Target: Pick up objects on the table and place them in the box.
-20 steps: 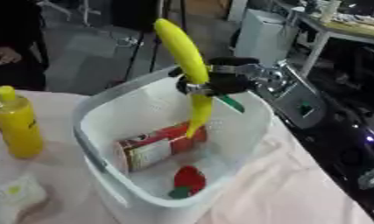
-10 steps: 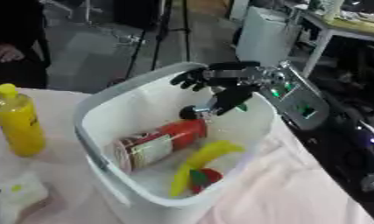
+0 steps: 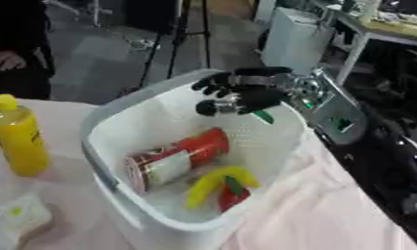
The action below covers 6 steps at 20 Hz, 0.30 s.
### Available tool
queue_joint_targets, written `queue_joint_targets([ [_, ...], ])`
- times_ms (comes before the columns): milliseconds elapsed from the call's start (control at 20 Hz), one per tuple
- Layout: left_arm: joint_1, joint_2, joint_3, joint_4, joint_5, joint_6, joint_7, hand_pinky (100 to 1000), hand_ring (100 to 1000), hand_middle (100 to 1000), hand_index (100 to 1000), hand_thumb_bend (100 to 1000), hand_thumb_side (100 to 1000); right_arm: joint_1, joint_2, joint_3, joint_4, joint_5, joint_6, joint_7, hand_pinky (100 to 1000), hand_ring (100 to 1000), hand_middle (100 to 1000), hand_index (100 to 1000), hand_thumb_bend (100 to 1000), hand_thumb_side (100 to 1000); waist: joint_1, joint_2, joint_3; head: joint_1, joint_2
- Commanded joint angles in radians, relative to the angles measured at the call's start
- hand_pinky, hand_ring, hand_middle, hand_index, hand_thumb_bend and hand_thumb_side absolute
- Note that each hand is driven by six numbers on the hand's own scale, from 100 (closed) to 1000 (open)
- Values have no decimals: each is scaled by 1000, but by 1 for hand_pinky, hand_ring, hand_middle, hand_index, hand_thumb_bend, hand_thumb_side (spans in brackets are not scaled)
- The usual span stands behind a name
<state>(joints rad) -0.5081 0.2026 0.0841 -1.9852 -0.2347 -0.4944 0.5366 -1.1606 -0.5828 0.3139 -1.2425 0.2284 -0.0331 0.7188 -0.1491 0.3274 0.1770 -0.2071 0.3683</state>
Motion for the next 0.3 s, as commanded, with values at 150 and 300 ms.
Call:
queue_joint_targets([
  [150,-12,9,2,-15,-4,-1,4,640,516,604,747,100,984,-19,-26,-23,-32,-38,11,-64,932,948,1000,1000,100,1000,13,-26,-4,-9,-3],
  [300,-11,9,1,-15,-5,0,4,640,516,604,747,100,986,-19,-30,-15,-50,-72,29,-123,928,943,1000,1000,100,1000,14,-29,-2,-12,-1],
])
